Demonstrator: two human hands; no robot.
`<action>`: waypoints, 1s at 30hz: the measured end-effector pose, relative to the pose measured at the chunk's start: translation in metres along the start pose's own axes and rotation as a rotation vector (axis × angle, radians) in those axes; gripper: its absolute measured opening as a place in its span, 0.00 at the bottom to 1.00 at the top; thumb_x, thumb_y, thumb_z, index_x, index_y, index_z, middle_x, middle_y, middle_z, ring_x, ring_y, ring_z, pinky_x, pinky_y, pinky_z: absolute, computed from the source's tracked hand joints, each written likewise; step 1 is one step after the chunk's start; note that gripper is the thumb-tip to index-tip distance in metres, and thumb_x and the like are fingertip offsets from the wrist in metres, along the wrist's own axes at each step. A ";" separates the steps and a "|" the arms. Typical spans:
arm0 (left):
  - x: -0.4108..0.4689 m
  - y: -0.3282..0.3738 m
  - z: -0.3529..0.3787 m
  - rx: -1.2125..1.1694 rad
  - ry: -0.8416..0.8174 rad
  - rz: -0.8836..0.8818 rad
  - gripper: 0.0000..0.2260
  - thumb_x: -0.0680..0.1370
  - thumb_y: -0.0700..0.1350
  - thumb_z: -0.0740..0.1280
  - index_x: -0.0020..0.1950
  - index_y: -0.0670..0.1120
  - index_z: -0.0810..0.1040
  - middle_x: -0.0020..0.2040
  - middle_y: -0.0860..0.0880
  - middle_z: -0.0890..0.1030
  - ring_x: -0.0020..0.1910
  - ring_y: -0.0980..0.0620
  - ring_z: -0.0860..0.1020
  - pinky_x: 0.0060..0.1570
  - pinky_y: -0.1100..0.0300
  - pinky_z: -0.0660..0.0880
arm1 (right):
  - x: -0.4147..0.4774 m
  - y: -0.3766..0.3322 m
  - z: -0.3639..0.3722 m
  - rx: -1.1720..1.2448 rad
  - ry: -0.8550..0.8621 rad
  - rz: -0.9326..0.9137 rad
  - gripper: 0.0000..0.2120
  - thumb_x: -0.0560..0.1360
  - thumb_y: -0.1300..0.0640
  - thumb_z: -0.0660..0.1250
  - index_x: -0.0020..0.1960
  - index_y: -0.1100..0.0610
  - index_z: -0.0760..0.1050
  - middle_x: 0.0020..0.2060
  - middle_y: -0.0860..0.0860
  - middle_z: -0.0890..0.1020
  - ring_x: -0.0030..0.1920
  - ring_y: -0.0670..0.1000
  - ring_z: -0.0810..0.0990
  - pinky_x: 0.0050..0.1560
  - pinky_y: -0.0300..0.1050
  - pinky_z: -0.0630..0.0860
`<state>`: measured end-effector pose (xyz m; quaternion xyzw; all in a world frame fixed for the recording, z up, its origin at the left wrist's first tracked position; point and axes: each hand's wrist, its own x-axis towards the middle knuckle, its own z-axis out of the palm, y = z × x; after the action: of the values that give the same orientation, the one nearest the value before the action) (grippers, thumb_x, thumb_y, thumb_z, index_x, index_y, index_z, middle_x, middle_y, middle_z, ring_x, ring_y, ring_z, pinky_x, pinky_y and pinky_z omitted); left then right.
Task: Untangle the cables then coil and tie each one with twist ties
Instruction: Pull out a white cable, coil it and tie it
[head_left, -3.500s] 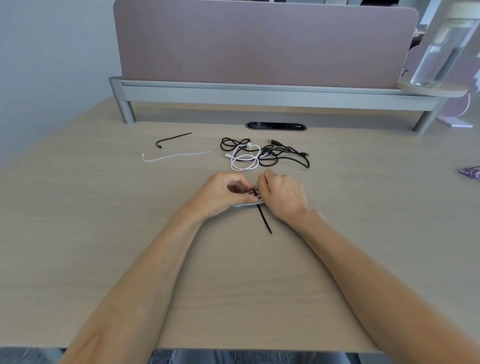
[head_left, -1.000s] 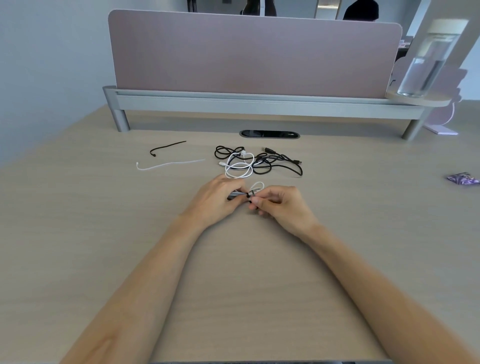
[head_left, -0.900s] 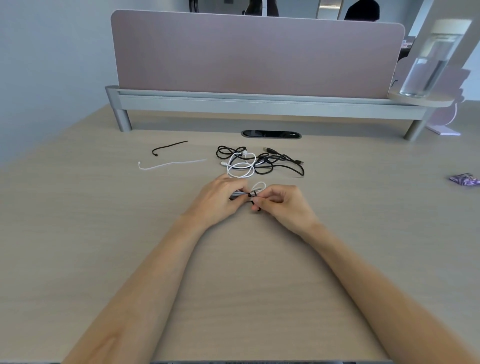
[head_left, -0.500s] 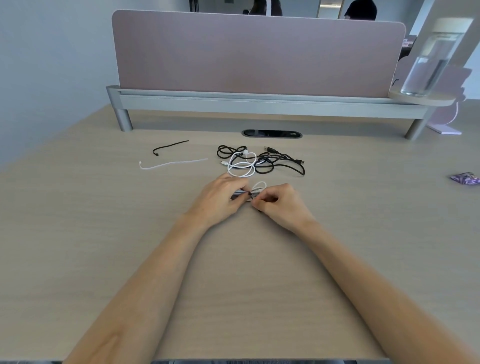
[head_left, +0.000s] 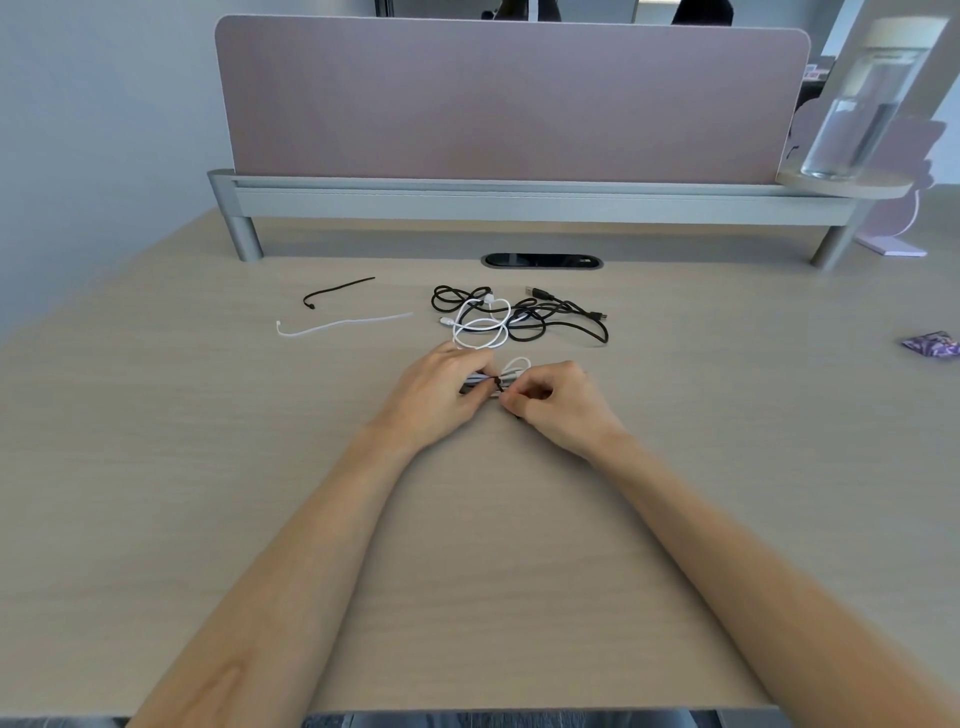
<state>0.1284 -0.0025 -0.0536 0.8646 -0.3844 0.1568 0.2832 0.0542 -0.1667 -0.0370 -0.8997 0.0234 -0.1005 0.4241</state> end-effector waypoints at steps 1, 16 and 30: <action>0.000 0.000 0.000 0.003 0.002 0.001 0.06 0.74 0.47 0.64 0.48 0.48 0.78 0.46 0.52 0.82 0.49 0.50 0.74 0.46 0.50 0.75 | 0.000 0.000 0.000 0.000 0.002 0.002 0.05 0.73 0.56 0.71 0.39 0.53 0.82 0.28 0.40 0.76 0.30 0.38 0.72 0.31 0.27 0.65; -0.001 0.003 0.000 0.023 0.025 0.011 0.04 0.75 0.46 0.67 0.48 0.47 0.78 0.45 0.50 0.82 0.49 0.49 0.75 0.44 0.52 0.73 | 0.001 -0.004 0.006 0.016 0.042 0.046 0.07 0.74 0.55 0.68 0.38 0.54 0.81 0.28 0.47 0.77 0.30 0.43 0.72 0.29 0.28 0.66; -0.003 0.008 -0.001 0.076 0.041 -0.009 0.03 0.75 0.45 0.67 0.46 0.47 0.78 0.44 0.52 0.81 0.49 0.50 0.75 0.40 0.54 0.72 | -0.001 -0.002 0.005 0.175 0.060 0.010 0.06 0.73 0.51 0.72 0.42 0.54 0.84 0.33 0.44 0.82 0.32 0.38 0.75 0.35 0.30 0.69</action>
<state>0.1208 -0.0041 -0.0511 0.8731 -0.3683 0.1874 0.2587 0.0545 -0.1621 -0.0387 -0.8556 0.0317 -0.1266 0.5009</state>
